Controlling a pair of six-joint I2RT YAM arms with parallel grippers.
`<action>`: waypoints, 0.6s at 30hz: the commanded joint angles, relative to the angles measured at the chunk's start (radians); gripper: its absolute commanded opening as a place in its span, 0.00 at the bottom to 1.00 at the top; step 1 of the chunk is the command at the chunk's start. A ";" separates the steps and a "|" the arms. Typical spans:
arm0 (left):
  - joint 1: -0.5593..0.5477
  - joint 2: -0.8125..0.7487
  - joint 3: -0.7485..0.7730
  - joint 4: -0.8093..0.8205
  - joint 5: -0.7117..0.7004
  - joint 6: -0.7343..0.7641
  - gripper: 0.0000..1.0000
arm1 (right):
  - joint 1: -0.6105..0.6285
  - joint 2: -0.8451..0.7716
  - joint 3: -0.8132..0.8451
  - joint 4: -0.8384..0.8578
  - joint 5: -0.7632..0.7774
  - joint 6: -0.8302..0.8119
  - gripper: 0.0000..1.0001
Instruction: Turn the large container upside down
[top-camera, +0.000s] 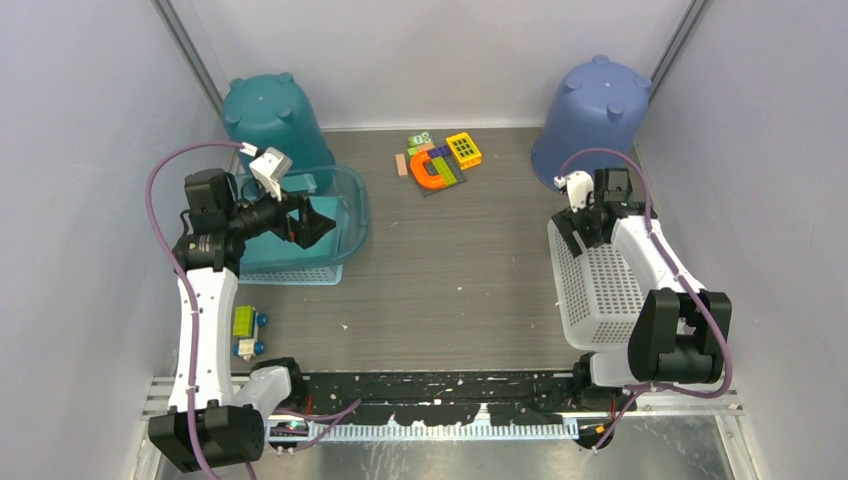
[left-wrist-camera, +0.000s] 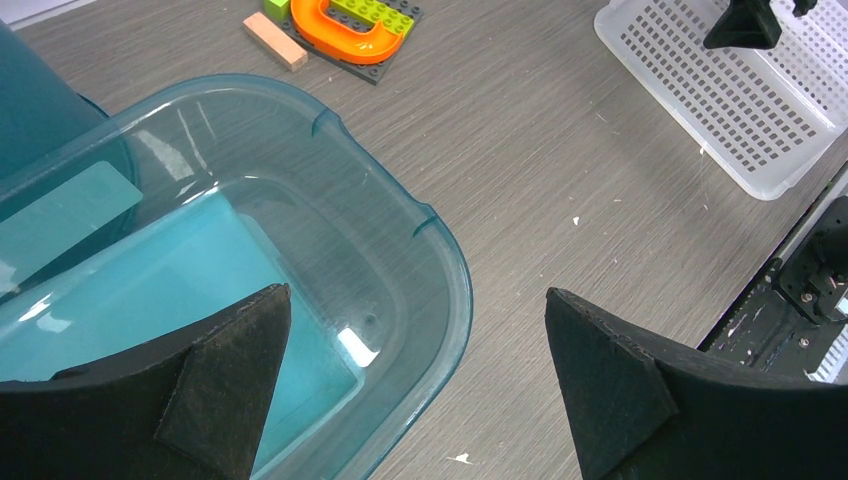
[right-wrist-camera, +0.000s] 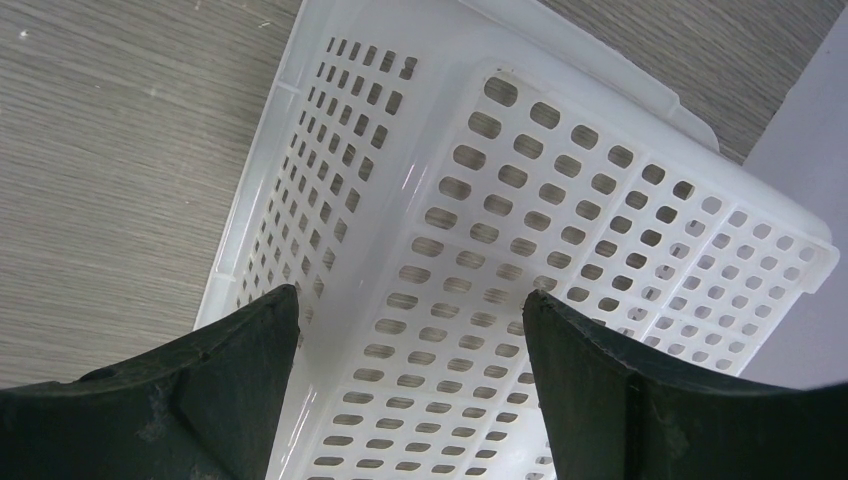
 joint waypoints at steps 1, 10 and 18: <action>-0.003 -0.015 -0.001 0.040 0.012 -0.002 1.00 | -0.039 0.029 -0.045 -0.095 -0.006 -0.016 0.84; -0.003 -0.015 0.000 0.041 0.013 -0.003 1.00 | -0.057 0.026 -0.048 -0.101 -0.010 -0.029 0.84; -0.003 -0.017 0.000 0.042 0.013 -0.002 1.00 | -0.062 0.015 -0.051 -0.117 -0.010 -0.037 0.84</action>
